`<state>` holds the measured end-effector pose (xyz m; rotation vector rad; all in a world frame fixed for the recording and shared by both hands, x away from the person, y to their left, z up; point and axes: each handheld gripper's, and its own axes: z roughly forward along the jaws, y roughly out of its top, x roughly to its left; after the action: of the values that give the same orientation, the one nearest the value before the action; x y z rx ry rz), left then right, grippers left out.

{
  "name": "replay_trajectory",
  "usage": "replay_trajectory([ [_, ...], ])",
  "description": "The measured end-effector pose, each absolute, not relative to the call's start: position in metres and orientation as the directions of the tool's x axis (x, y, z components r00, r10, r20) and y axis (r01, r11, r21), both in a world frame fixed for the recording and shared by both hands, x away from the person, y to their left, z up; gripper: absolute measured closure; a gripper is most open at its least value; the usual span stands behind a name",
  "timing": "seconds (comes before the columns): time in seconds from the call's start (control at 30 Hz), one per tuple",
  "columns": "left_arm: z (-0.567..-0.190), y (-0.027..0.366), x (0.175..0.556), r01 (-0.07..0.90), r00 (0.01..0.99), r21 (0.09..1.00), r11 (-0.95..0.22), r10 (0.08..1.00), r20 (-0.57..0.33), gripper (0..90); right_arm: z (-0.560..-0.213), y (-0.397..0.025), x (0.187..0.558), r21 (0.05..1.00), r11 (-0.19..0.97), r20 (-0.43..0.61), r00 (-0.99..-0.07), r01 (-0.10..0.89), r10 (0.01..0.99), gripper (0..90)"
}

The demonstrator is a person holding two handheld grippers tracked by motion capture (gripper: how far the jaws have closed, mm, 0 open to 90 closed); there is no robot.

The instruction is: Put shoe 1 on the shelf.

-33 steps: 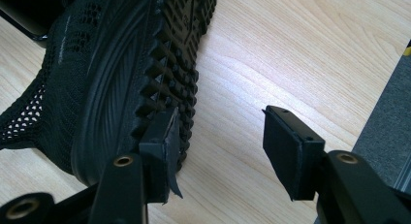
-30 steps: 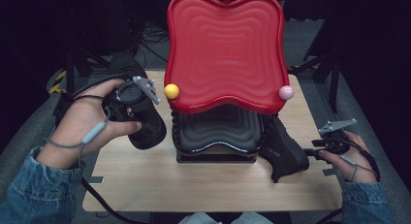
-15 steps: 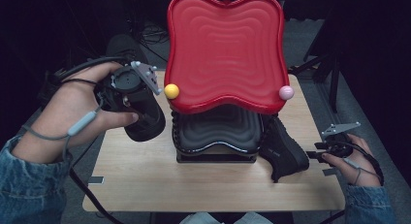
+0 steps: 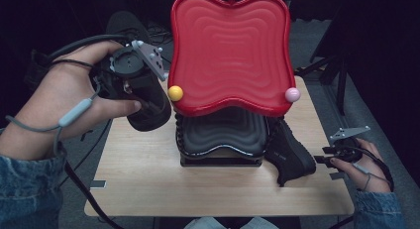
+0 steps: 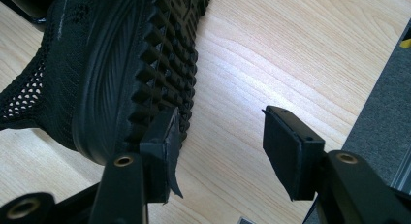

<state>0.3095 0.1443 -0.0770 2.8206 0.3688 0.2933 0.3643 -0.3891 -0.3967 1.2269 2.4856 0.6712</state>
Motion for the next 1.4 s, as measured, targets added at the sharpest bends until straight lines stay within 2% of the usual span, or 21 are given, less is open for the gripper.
replay_trajectory([
  [0.23, -0.061, 0.136, 0.304, 0.18, 0.943, 0.304, -0.936, 0.252, 0.217, 84.2, -0.396, -0.388, 0.364, 0.522, 0.53, -0.047, -0.598, 0.669, 0.8, 48.3],
  [0.77, -0.04, 0.091, 0.315, 0.094, 0.952, 0.289, -0.953, 0.171, 0.254, 84.2, -0.398, -0.392, 0.364, 0.523, 0.529, -0.04, -0.601, 0.668, 0.798, 48.6],
  [1.1, -0.04, 0.063, 0.332, 0.056, 0.958, 0.3, -0.952, 0.137, 0.253, 83.9, -0.398, -0.395, 0.36, 0.529, 0.52, -0.033, -0.596, 0.671, 0.802, 48.7],
  [1.4, -0.049, 0.037, 0.349, 0.002, 0.959, 0.26, -0.966, 0.076, 0.274, 83.0, -0.4, -0.402, 0.355, 0.525, 0.512, -0.029, -0.587, 0.68, 0.809, 48.7],
])
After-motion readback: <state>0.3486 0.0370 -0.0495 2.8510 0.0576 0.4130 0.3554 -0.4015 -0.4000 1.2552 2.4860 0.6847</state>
